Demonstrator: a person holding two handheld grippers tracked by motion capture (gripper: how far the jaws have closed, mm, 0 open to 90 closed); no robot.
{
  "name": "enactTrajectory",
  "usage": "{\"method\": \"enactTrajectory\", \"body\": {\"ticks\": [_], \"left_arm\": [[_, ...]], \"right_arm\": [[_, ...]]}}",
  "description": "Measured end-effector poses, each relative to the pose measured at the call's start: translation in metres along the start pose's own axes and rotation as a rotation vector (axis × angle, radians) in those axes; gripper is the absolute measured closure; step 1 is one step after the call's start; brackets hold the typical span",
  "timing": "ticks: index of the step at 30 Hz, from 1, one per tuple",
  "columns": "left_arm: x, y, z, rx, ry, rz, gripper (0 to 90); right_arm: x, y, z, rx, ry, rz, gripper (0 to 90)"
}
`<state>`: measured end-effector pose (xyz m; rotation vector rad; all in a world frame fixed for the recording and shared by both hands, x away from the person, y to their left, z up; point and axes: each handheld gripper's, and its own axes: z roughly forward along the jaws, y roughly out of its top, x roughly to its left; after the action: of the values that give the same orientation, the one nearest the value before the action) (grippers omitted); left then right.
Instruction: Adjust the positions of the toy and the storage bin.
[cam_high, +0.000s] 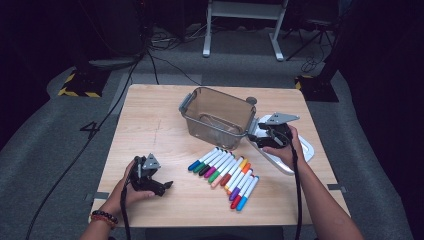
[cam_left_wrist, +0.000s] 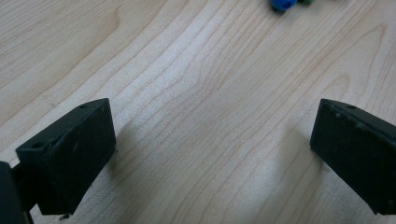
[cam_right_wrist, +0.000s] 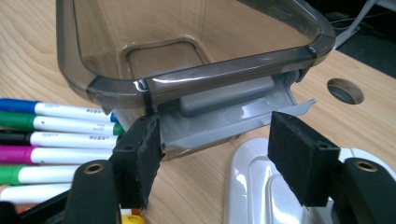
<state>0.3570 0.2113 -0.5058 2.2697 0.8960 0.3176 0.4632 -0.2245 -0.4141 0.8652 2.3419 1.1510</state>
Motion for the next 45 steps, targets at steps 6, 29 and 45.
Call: {"method": "enactTrajectory", "body": {"ticks": [6, 29, 45], "left_arm": [[0.000, 0.000, 0.000, 0.000, 0.000, 0.000, 0.5], [0.018, 0.002, -0.001, -0.035, 0.060, -0.065, 14.3], [0.012, 0.001, -0.001, -0.037, 0.052, -0.052, 14.6]], "right_arm": [[-0.010, -0.003, 0.004, 0.035, 0.006, 0.020, 45.2], [-0.020, 0.008, -0.018, -0.060, -0.016, 0.050, 39.1], [-0.025, 0.039, 0.033, 0.000, -0.115, 0.150, 23.3]]}}
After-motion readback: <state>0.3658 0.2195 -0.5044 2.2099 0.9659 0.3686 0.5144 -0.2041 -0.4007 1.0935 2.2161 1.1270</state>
